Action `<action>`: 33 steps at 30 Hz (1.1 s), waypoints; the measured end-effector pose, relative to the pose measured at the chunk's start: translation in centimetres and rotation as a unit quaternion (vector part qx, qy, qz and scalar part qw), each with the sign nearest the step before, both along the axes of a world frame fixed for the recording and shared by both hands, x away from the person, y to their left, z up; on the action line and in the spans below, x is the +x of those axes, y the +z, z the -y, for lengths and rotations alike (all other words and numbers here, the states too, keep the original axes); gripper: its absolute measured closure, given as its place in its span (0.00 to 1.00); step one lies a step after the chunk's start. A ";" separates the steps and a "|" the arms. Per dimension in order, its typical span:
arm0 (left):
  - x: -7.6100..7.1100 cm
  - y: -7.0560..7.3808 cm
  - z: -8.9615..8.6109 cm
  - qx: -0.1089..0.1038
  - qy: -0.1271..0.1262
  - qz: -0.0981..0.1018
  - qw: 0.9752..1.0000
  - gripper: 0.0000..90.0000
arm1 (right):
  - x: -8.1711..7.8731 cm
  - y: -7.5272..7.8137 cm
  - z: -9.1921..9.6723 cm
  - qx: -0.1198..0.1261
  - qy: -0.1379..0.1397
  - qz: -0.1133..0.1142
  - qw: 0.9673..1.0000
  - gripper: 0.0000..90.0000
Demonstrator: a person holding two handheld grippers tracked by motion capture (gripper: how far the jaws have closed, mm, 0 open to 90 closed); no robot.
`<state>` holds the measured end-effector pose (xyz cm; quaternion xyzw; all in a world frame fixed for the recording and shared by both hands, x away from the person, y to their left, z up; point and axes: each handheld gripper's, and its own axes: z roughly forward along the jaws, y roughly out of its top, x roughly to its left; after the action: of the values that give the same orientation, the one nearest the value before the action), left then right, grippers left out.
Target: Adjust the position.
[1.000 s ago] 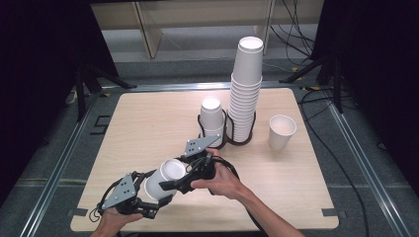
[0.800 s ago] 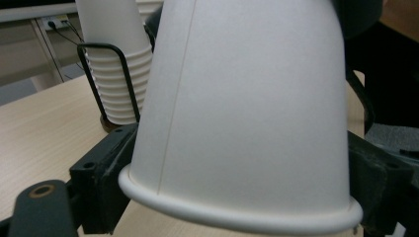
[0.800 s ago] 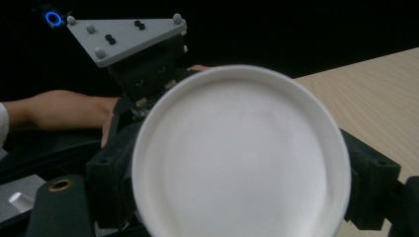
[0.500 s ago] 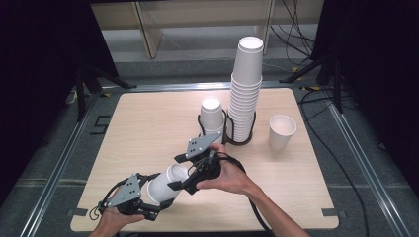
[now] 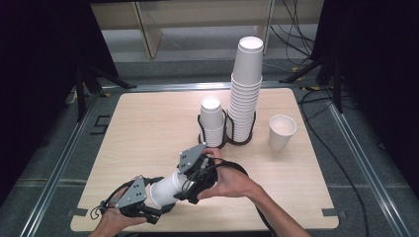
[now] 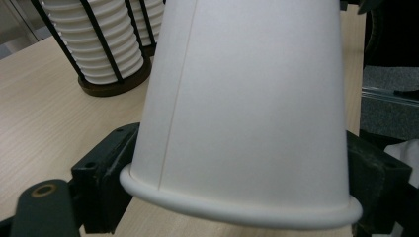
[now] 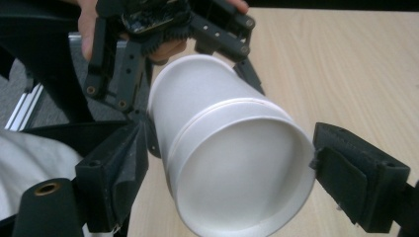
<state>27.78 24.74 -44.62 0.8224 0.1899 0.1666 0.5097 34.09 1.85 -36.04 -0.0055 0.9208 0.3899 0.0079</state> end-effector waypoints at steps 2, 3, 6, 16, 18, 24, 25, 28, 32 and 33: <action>-0.1 -0.1 0.2 0.000 -0.005 0.003 1.000 0.16 | 0.0 -0.2 -0.2 -0.010 0.006 -0.003 1.000 0.18; -0.1 0.0 0.1 0.005 -0.006 0.003 1.000 0.16 | 0.0 -0.3 -0.3 -0.013 0.011 -0.006 1.000 0.18; -0.2 0.0 0.2 0.005 -0.010 0.005 1.000 0.16 | 0.1 -0.5 -0.5 -0.019 0.022 -0.006 1.000 0.19; -0.4 0.0 0.4 0.008 -0.024 0.009 1.000 0.16 | 0.2 -1.2 -1.1 -0.032 0.042 -0.008 0.999 0.24; -0.3 -0.1 0.4 0.001 -0.028 0.009 1.000 0.16 | 0.2 -1.2 -1.1 -0.033 0.045 -0.013 0.998 0.25; -0.3 -0.1 0.2 -0.014 -0.036 0.006 0.999 0.14 | 0.4 -1.2 -0.7 -0.022 0.054 -0.015 0.998 0.26; -0.3 -0.1 0.2 -0.014 -0.035 0.005 0.999 0.13 | 0.4 -1.1 -0.7 -0.022 0.053 -0.012 0.998 0.26; -0.3 -0.2 0.2 -0.025 -0.042 0.002 0.999 0.12 | 0.3 -1.0 -0.6 -0.013 0.059 -0.011 0.998 0.26; -0.2 -0.3 0.0 -0.031 -0.050 0.003 0.998 0.11 | 0.2 -1.0 -0.4 -0.010 0.060 -0.010 0.998 0.27; -0.3 -0.3 0.0 -0.036 -0.048 0.002 0.998 0.11 | 0.1 -1.0 -0.4 -0.009 0.061 -0.011 0.998 0.27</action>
<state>27.50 24.76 -44.91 0.8111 0.1552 0.1370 0.5471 34.23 2.23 -36.99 -0.0573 0.9222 0.3815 -0.0261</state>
